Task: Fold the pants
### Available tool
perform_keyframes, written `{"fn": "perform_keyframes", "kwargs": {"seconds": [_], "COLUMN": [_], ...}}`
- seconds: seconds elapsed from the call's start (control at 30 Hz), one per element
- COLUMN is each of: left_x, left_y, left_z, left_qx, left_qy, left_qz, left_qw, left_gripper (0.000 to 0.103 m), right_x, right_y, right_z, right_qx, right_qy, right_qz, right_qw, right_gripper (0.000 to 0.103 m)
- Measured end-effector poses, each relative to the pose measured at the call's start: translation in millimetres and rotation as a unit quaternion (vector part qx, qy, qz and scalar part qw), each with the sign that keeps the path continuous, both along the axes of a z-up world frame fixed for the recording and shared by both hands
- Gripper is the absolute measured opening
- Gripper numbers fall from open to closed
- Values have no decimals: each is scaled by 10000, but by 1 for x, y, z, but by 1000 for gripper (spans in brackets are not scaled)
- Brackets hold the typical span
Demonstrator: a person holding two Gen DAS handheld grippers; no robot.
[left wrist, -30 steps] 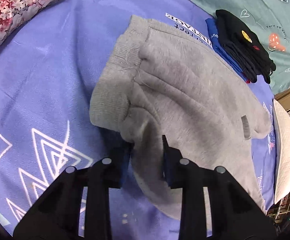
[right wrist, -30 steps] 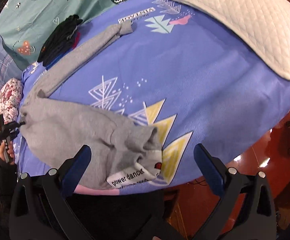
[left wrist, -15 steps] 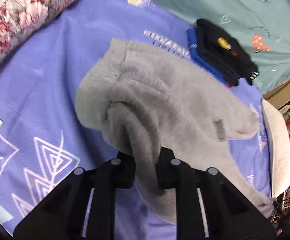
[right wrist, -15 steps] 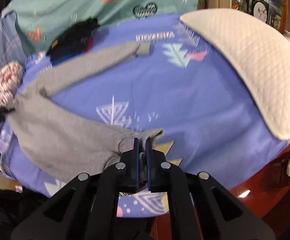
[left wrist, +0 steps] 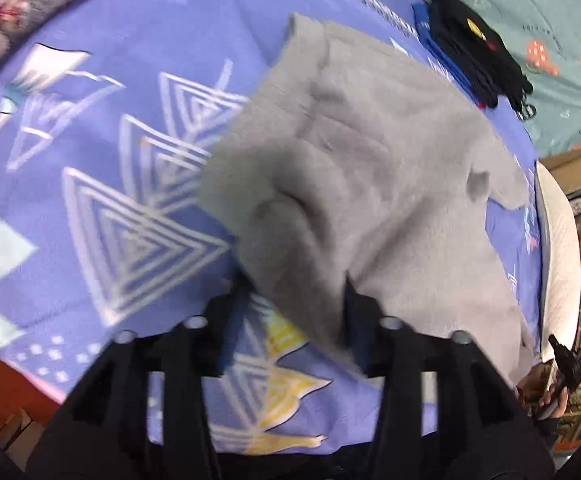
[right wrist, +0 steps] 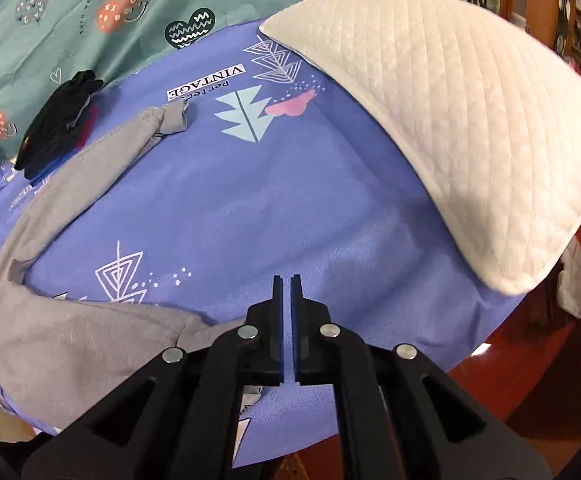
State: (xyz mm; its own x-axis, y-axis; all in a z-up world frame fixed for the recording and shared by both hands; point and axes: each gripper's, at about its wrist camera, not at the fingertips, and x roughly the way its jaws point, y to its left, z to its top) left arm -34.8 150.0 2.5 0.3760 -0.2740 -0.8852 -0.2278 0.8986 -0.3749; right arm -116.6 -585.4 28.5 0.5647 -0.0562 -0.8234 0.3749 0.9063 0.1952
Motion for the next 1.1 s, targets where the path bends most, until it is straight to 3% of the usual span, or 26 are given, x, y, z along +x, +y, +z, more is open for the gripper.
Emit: {"fn": "perform_keyframes", "kwargs": {"seconds": [0.07, 0.13, 0.2, 0.27, 0.33, 0.43, 0.47, 0.5, 0.57, 0.67, 0.7, 0.73, 0.77, 0.8, 0.9, 1.0, 1.1], "left_x": [-9, -11, -6, 4, 19, 32, 29, 28, 28, 37, 43, 52, 62, 78, 130, 179, 216], "left_y": [4, -1, -21, -48, -73, -75, -73, -76, -79, -72, -65, -57, -49, -40, -9, 4, -1], "left_z": [32, 57, 76, 73, 47, -4, -9, -8, 2, 38, 57, 73, 83, 91, 85, 60, 38], "left_qx": [340, 560, 630, 651, 765, 719, 707, 811, 909, 855, 1065, 1246, 1381, 1509, 1563, 1704, 1784], "left_qy": [-344, -628, -899, -966, -724, -195, -353, -385, -337, -637, -869, -1036, -1158, -1242, -1243, -1127, -1152], "left_qz": [32, -75, -354, -672, -980, -1028, -1021, -1088, -1203, -1316, -1299, -1250, -1204, -1234, -1422, -1629, -1917], "left_qw": [9988, 9964, 9933, 9909, 9896, 9919, 9916, 9900, 9880, 9856, 9820, 9788, 9762, 9729, 9695, 9653, 9582], "left_gripper": [55, 59, 67, 70, 70, 70, 70, 70, 70, 71, 74, 86, 96, 97, 97, 95, 95], "right_x": [-3, -3, 2, 12, 25, 32, 33, 30, 35, 55, 65, 77, 99, 114, 188, 273, 344], "right_y": [19, 50, 91, 119, 134, 136, 136, 137, 145, 180, 196, 213, 240, 256, 326, 391, 440], "right_z": [14, 30, 38, 28, 4, -37, -53, -57, -44, 12, 30, 46, 64, 73, 88, 78, 56], "right_qx": [66, 128, 183, 311, 465, 674, 653, 627, 465, -31, -250, -444, -711, -845, -1229, -1424, -1780], "right_qy": [-310, -568, -660, -483, -114, 524, 835, 876, 789, 116, -102, -287, -513, -617, -752, -463, -91], "right_qz": [343, 918, 1606, 2039, 2169, 2071, 2010, 1997, 2078, 2634, 2883, 3127, 3473, 3701, 4588, 5268, 5558], "right_qw": [9989, 9941, 9846, 9773, 9750, 9746, 9738, 9739, 9739, 9646, 9572, 9484, 9336, 9231, 8768, 8367, 8120], "right_gripper": [9, 23, 47, 50, 50, 50, 50, 50, 50, 53, 60, 66, 83, 102, 102, 102, 102]}}
